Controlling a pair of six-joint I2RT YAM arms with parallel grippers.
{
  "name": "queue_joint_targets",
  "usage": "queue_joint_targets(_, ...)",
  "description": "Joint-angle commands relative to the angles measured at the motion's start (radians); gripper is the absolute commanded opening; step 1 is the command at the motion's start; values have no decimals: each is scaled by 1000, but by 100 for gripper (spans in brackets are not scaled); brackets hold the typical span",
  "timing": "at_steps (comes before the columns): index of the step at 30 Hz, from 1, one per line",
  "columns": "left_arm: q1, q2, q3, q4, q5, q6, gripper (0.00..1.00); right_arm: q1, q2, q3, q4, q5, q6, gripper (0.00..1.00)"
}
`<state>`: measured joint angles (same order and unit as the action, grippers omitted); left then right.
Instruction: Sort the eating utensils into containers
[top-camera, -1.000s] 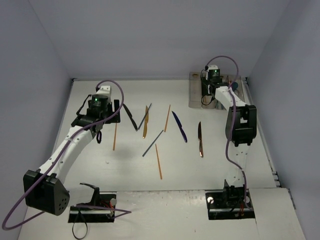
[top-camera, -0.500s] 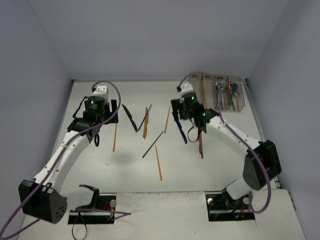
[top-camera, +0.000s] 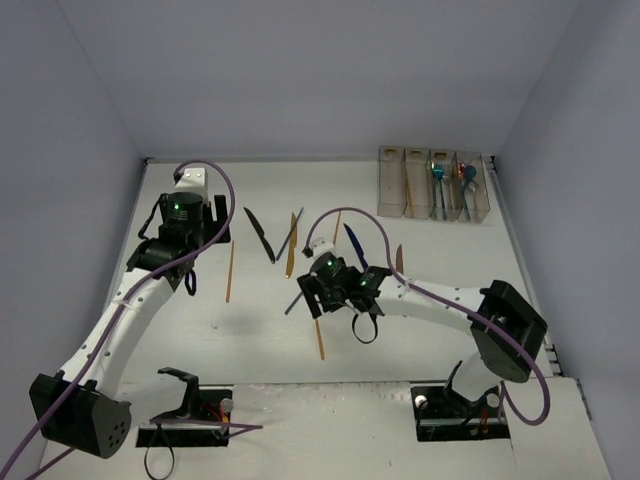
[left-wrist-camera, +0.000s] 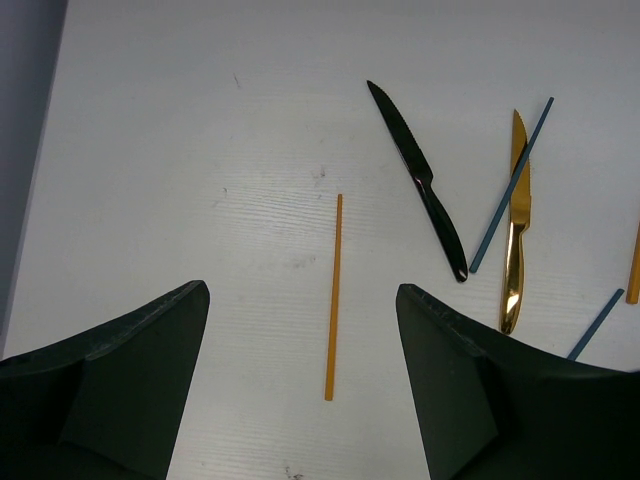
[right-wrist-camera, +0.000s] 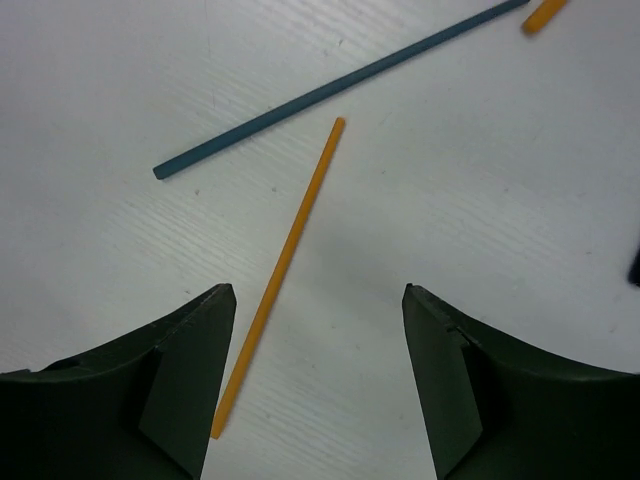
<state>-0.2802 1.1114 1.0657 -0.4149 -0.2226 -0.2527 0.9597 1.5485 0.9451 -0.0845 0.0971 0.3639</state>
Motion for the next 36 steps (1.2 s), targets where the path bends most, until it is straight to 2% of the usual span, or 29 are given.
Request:
queue_joint_targets(1, 7, -17, 11, 52, -22, 14, 73, 28, 86, 40, -26, -8, 82, 63)
queue_joint_targets(13, 7, -7, 10, 55, -11, 13, 73, 68, 251, 141, -111, -13, 89, 43)
queue_joint_targets(23, 7, 1, 10, 56, -10, 15, 73, 42, 273, 129, -142, -5, 100, 11)
queue_joint_targets(28, 7, 1, 8, 56, -12, 15, 73, -46, 182, 63, -144, 34, 109, 1)
queue_joint_targets(30, 7, 2, 9, 56, -11, 15, 73, -90, 134, 51, -147, 50, 101, 0)
queue_joint_targets(36, 7, 5, 11, 57, 1, 13, 73, -278, -2, 167, -151, 115, -30, 0)
